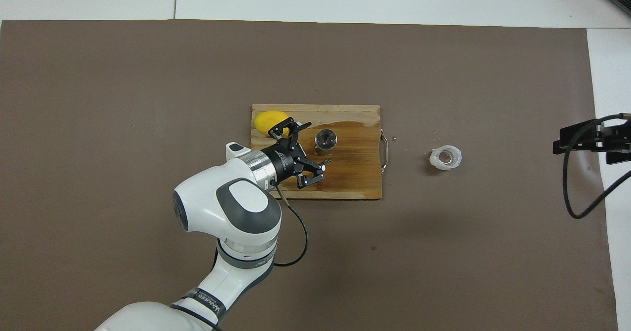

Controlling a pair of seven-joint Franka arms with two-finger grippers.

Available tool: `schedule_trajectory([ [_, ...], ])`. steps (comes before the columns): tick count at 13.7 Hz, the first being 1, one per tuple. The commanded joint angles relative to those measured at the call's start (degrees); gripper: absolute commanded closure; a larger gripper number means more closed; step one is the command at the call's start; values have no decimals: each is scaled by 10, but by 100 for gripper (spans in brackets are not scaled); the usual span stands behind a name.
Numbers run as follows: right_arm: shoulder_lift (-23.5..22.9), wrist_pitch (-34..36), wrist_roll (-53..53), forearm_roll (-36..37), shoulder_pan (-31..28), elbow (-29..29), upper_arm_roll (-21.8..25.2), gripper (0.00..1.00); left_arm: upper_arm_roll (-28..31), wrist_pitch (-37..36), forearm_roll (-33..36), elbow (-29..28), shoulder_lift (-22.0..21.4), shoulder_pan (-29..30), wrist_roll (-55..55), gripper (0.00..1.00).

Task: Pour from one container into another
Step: 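Open the left gripper to release the metal cup on the board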

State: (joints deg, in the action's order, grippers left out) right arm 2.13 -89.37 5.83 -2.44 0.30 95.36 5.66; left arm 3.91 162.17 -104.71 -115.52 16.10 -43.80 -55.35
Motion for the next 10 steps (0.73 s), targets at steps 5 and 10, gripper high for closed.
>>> schedule_trajectory([
  [5,3,4,2,-12,-5,4,-3,0,8,9,47,-24,-71,-13,16,0],
  [10,19,56,-87,-17,-1,11,-7,0,8,-3,202,5,-72,-4,17,0],
])
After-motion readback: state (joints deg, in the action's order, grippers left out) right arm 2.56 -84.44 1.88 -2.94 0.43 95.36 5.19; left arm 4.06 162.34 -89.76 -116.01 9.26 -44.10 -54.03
